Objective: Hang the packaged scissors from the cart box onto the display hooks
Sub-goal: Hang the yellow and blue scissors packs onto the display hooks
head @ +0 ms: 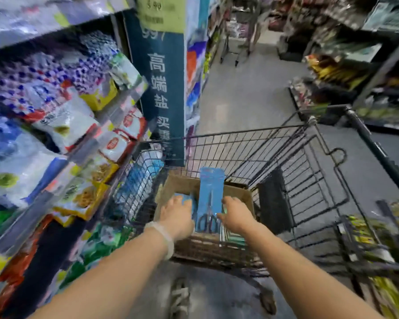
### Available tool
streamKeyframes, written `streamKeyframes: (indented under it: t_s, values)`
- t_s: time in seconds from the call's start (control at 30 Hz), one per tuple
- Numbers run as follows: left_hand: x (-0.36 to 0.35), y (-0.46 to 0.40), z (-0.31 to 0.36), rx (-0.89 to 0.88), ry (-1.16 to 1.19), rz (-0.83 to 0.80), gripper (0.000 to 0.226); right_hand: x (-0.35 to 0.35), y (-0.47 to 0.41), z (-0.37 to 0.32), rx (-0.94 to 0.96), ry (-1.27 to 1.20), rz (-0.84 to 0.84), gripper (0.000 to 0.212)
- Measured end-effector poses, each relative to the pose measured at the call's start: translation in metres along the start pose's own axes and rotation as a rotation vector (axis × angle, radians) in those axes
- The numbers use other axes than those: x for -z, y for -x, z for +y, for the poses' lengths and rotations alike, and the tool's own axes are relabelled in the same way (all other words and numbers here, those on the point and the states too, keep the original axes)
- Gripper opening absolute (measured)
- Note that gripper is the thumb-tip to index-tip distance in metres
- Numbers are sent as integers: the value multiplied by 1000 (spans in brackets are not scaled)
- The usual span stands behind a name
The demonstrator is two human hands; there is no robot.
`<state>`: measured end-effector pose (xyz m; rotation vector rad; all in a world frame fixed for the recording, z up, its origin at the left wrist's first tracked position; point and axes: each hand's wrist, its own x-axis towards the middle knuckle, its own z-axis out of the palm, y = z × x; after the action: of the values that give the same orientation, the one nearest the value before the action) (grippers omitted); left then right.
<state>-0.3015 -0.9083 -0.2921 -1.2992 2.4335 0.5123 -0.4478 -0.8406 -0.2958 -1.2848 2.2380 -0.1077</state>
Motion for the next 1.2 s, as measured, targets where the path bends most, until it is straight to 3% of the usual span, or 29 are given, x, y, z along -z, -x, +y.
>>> streamKeyframes:
  t_s: [0.33,0.6,0.83,1.0,1.07,1.2]
  values:
    - [-44,-185,-36,49,262,-337,62,-43,-169,37,-372,-399,-184,44]
    - [-108,-276,-33,148,555,-329,57,-103,-264,78,-523,-596,-56,44]
    - [-151,-307,-3,357,913,-302,29,-132,-274,103,-539,-687,-7,25]
    - [-133,-298,1,442,923,-139,23,-117,-260,99,-482,-830,-12,26]
    - [-116,-287,-2,451,1082,-183,25,-100,-253,92,-473,-922,-29,27]
    - [-73,-258,-1,414,1415,-442,18,-61,-242,79,-433,-989,-46,25]
